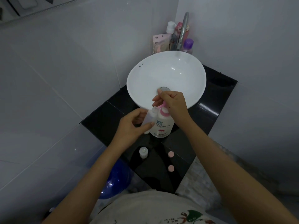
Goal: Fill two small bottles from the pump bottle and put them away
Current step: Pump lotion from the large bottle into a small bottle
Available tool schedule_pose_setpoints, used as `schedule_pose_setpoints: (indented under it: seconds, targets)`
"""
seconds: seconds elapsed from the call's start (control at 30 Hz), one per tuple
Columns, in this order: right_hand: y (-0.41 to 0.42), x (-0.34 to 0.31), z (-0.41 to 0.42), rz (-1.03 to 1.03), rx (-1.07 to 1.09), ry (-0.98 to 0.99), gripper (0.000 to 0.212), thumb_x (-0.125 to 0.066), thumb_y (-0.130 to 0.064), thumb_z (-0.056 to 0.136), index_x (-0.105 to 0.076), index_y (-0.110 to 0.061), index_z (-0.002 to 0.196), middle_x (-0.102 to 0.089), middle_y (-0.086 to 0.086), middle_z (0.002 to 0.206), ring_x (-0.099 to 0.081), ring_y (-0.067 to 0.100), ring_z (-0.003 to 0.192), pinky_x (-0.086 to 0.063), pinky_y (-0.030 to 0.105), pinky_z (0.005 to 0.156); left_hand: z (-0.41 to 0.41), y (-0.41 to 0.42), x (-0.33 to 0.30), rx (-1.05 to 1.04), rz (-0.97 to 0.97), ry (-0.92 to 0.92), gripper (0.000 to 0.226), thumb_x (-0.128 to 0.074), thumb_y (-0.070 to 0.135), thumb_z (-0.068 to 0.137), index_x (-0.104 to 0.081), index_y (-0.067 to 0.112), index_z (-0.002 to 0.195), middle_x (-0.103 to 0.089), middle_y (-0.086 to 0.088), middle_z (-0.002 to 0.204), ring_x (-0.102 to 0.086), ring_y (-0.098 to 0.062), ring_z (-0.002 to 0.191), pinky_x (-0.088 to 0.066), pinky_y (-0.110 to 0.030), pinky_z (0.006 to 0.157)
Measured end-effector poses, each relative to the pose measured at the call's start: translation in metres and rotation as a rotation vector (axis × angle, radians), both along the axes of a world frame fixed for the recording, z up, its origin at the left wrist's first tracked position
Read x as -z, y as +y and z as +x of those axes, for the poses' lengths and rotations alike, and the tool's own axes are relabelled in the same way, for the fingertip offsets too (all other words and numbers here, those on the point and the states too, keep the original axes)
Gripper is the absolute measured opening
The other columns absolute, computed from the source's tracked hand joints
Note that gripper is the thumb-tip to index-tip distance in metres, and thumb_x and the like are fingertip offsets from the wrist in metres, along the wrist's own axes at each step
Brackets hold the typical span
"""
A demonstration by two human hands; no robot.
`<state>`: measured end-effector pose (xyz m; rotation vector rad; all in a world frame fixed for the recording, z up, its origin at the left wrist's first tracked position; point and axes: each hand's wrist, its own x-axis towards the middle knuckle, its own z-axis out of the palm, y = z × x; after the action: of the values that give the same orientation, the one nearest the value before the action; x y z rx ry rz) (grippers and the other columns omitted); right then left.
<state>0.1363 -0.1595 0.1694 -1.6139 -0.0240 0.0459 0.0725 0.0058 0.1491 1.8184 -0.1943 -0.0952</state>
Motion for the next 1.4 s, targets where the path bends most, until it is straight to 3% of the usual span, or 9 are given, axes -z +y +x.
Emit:
schedule_pose_setpoints:
  seconds: [0.1, 0.3, 0.57, 0.7, 0.77, 0.87, 1.0, 1.17, 1.4]
  targets:
    - [0.000, 0.001, 0.000, -0.023, 0.011, -0.013, 0.035, -0.053, -0.019, 0.096, -0.070, 0.005, 0.076, -0.067, 0.013, 0.065, -0.063, 0.020, 0.061, -0.053, 0.026, 0.069, 0.006, 0.007, -0.002, 0.009, 0.041, 0.006, 0.036, -0.071, 0.022, 0.080, -0.063, 0.022, 0.116, -0.066, 0.002, 0.108, -0.063, -0.009, 0.097, -0.052, -0.023, 0.085]
    - [0.001, 0.001, 0.000, -0.038, 0.014, -0.026, 0.035, -0.052, -0.019, 0.096, -0.070, 0.005, 0.077, -0.067, 0.017, 0.068, -0.063, 0.024, 0.066, -0.053, 0.030, 0.073, 0.009, 0.008, -0.007, 0.069, 0.103, -0.044, 0.037, -0.065, 0.030, 0.083, -0.061, 0.027, 0.119, -0.060, 0.003, 0.101, -0.056, -0.002, 0.088, -0.045, -0.008, 0.073]
    - [0.001, 0.008, 0.002, -0.090, 0.052, -0.072, 0.041, -0.050, -0.020, 0.097, -0.072, 0.003, 0.071, -0.067, 0.006, 0.063, -0.059, 0.002, 0.059, -0.047, 0.011, 0.065, 0.011, 0.004, -0.014, 0.014, -0.009, -0.003, 0.026, -0.063, 0.023, 0.086, -0.063, 0.027, 0.112, -0.065, 0.004, 0.102, -0.060, 0.006, 0.087, -0.047, -0.007, 0.073]
    - [0.001, 0.015, 0.003, -0.152, 0.066, -0.103, 0.044, -0.047, -0.023, 0.097, -0.073, -0.002, 0.067, -0.056, -0.012, 0.042, -0.050, -0.001, 0.045, -0.039, 0.007, 0.052, 0.013, 0.002, -0.012, 0.014, -0.013, 0.015, 0.025, -0.063, 0.024, 0.086, -0.065, 0.024, 0.110, -0.067, 0.006, 0.102, -0.062, 0.004, 0.088, -0.047, -0.007, 0.072]
    - [0.002, 0.021, 0.001, -0.159, 0.068, -0.093, 0.045, -0.047, -0.023, 0.097, -0.073, 0.001, 0.068, -0.047, -0.010, 0.038, -0.044, 0.002, 0.042, -0.037, 0.010, 0.048, 0.015, 0.002, -0.009, 0.022, 0.002, 0.037, 0.023, -0.062, 0.025, 0.086, -0.065, 0.026, 0.109, -0.067, 0.003, 0.102, -0.061, 0.004, 0.088, -0.047, -0.007, 0.073]
    - [0.001, 0.023, -0.001, -0.192, 0.046, -0.079, 0.044, -0.048, -0.022, 0.097, -0.073, 0.000, 0.068, -0.057, -0.010, 0.043, -0.050, 0.001, 0.047, -0.039, 0.012, 0.051, 0.014, 0.001, -0.008, 0.037, -0.018, 0.087, 0.022, -0.061, 0.026, 0.087, -0.065, 0.029, 0.108, -0.068, 0.003, 0.102, -0.062, 0.003, 0.088, -0.048, -0.009, 0.074]
    - [-0.003, 0.012, 0.006, -0.229, 0.027, -0.114, 0.039, -0.053, -0.026, 0.095, -0.073, -0.015, 0.064, -0.072, 0.009, 0.065, -0.067, 0.026, 0.069, -0.052, 0.032, 0.070, 0.013, 0.000, -0.014, 0.028, -0.123, 0.100, 0.025, -0.060, 0.022, 0.087, -0.066, 0.019, 0.111, -0.070, 0.009, 0.102, -0.065, 0.004, 0.091, -0.048, -0.007, 0.074]
    - [0.000, 0.013, 0.004, -0.162, 0.058, -0.145, 0.042, -0.049, -0.026, 0.096, -0.073, -0.013, 0.063, -0.060, -0.013, 0.044, -0.053, 0.000, 0.048, -0.041, 0.009, 0.055, 0.013, 0.000, -0.018, 0.030, -0.177, 0.119, 0.036, -0.060, 0.032, 0.081, -0.068, 0.016, 0.113, -0.071, 0.006, 0.105, -0.066, -0.001, 0.094, -0.048, -0.009, 0.076]
    - [0.000, 0.025, 0.000, -0.159, 0.037, -0.084, 0.043, -0.051, -0.024, 0.096, -0.072, -0.004, 0.064, -0.061, 0.006, 0.050, -0.048, 0.007, 0.049, -0.040, 0.018, 0.053, 0.013, 0.000, -0.009, 0.038, -0.148, 0.169, 0.022, -0.060, 0.023, 0.088, -0.069, 0.024, 0.108, -0.074, 0.015, 0.096, -0.066, 0.001, 0.092, -0.048, -0.009, 0.074]
